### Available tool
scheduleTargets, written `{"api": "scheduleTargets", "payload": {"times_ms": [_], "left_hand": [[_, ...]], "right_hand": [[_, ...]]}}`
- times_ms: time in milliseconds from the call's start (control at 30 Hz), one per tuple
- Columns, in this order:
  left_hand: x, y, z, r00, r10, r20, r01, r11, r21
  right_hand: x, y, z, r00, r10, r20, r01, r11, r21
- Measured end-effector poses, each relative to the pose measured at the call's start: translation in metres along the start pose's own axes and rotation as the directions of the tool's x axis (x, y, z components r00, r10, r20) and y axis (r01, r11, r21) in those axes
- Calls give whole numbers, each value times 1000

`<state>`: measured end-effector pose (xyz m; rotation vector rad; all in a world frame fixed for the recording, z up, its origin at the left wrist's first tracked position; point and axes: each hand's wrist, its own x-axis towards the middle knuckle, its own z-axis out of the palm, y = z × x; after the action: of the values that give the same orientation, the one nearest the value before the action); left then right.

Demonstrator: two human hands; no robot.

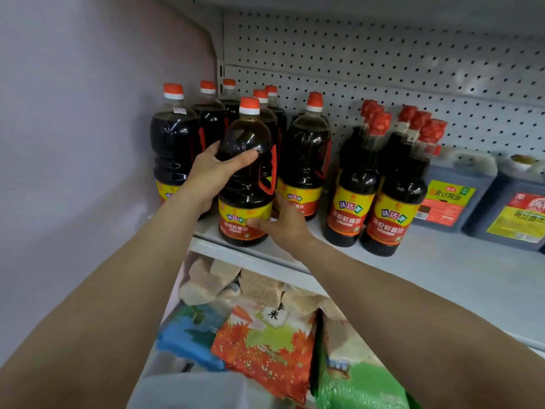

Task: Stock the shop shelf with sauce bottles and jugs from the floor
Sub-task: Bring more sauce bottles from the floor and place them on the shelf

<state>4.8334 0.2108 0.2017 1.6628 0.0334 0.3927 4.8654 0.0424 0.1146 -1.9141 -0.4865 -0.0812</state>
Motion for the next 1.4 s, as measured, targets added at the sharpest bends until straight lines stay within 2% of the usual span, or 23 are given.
{"api": "scheduleTargets", "payload": {"times_ms": [500,633,833,1000,1067,1167,1400], "left_hand": [[10,-8,-4,1000,18,-11,-18,999,29],[5,-4,0,997,19,-75,-14,997,78],[-17,6,16,964,40,-265,46,949,313],[-53,-4,39,953,-62,-295,181,900,396],[-73,1,59,959,-77,-274,197,875,442],[-115,15,103,982,-60,-179,141,863,485],[-226,51,226,994,-6,108,-43,897,440]], "right_hand": [[13,-2,14,998,59,-29,-62,992,-108],[3,-7,10,994,103,-34,-107,985,-136],[-38,-20,-39,984,144,-105,-164,963,-214],[-85,-37,-101,973,132,-191,-187,934,-304],[-111,-39,-130,958,142,-248,-217,926,-308],[-154,-39,-178,943,144,-300,-244,912,-330],[-283,-39,-297,901,256,-349,-410,763,-499]]}}
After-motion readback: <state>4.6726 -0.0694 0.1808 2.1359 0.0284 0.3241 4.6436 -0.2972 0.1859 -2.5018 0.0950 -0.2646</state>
